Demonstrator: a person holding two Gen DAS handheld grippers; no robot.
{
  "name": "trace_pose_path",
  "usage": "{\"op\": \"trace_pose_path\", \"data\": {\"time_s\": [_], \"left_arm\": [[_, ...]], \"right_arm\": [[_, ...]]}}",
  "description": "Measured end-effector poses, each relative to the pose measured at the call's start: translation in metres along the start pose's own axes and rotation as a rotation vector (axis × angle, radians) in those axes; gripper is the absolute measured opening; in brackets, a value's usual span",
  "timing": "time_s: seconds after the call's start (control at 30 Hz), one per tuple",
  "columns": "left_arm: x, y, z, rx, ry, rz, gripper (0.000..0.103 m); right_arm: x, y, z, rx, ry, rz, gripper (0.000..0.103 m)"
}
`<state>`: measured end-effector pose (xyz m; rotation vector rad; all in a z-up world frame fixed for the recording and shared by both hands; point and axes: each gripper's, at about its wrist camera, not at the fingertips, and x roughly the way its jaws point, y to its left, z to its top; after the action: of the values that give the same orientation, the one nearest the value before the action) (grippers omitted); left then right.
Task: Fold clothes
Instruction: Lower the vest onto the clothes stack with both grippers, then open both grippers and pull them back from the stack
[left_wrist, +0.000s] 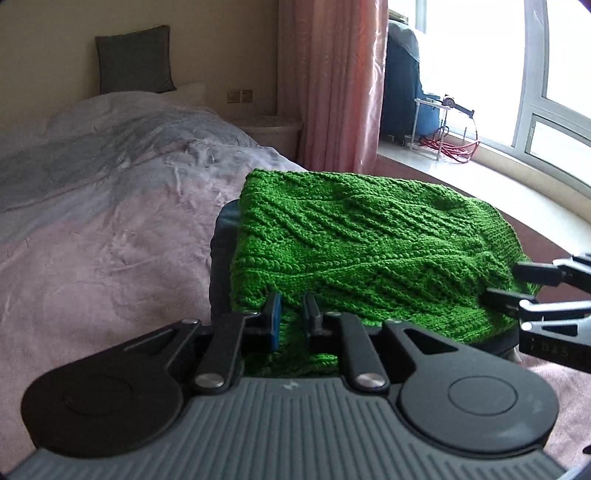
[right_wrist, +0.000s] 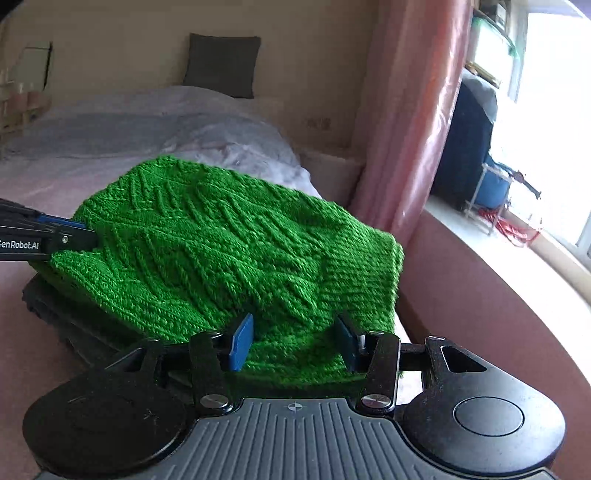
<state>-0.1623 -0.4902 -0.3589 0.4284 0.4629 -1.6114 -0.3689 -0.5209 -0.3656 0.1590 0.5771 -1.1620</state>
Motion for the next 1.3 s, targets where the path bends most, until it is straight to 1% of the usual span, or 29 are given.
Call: {"op": "trace_pose_path", "data": {"time_s": [0.03,0.13,0.2,0.23,0.3,0.37,0.4,0.43,0.47,0.5,0.63,0.7,0.77,0.8,0.9,1.0,1.13,1.23,1.3], "left_arm": [[0.001,0.002,-0.001,-0.011,0.0,-0.001,0.012],[0.005,-0.001,-0.002,0.016,0.004,0.016,0.012],[0.005,-0.005,0.002,0.026,0.013,0.03,0.012],[0.004,-0.007,0.004,0.025,0.022,0.036,0.012],[-0.002,-0.011,0.008,0.016,0.036,0.054,0.012],[-0.014,-0.018,0.012,0.029,0.055,0.084,0.012],[-0.021,-0.021,0.014,0.029,0.065,0.091,0.013],[-0.028,-0.023,0.016,0.028,0.076,0.098,0.015],[-0.035,-0.026,0.018,0.027,0.086,0.105,0.02],[-0.042,-0.029,0.02,0.018,0.103,0.112,0.023],[-0.077,-0.037,0.032,-0.034,0.185,0.122,0.029],[-0.096,-0.04,0.038,-0.049,0.218,0.134,0.033],[-0.115,-0.043,0.044,-0.068,0.25,0.146,0.038],[-0.126,-0.044,0.048,-0.081,0.261,0.152,0.039],[-0.154,-0.046,0.057,-0.107,0.293,0.165,0.045],[-0.18,-0.049,0.062,-0.117,0.319,0.171,0.047],[-0.217,-0.057,0.06,-0.114,0.348,0.188,0.049],[-0.244,-0.062,0.06,-0.116,0.36,0.198,0.051],[-0.264,-0.065,0.06,-0.111,0.35,0.197,0.052]], "right_arm": [[0.001,0.0,-0.002,0.003,0.003,0.0,0.048],[0.004,0.003,-0.002,-0.019,0.014,-0.007,0.049],[0.003,0.004,0.0,-0.019,0.037,-0.008,0.053],[0.001,0.004,0.002,-0.015,0.049,-0.007,0.053],[-0.005,0.004,0.007,0.003,0.072,-0.006,0.054],[-0.013,0.001,0.01,0.03,0.092,-0.004,0.055],[-0.018,-0.002,0.012,0.053,0.107,0.0,0.058],[-0.024,-0.005,0.013,0.079,0.126,0.005,0.062],[-0.03,-0.008,0.014,0.114,0.144,0.014,0.076],[-0.038,-0.01,0.016,0.154,0.16,0.024,0.081],[-0.076,-0.017,0.026,0.284,0.19,0.044,0.083],[-0.098,-0.018,0.032,0.334,0.205,0.046,0.092],[-0.119,-0.019,0.04,0.372,0.21,0.054,0.093],[-0.13,-0.018,0.044,0.384,0.213,0.054,0.093],[-0.161,-0.015,0.052,0.406,0.227,0.048,0.096],[-0.191,-0.008,0.063,0.421,0.246,0.041,0.097],[-0.235,0.003,0.069,0.403,0.225,0.039,0.098],[-0.263,0.009,0.069,0.398,0.235,0.028,0.098],[-0.279,0.011,0.07,0.402,0.235,0.027,0.098]]}}
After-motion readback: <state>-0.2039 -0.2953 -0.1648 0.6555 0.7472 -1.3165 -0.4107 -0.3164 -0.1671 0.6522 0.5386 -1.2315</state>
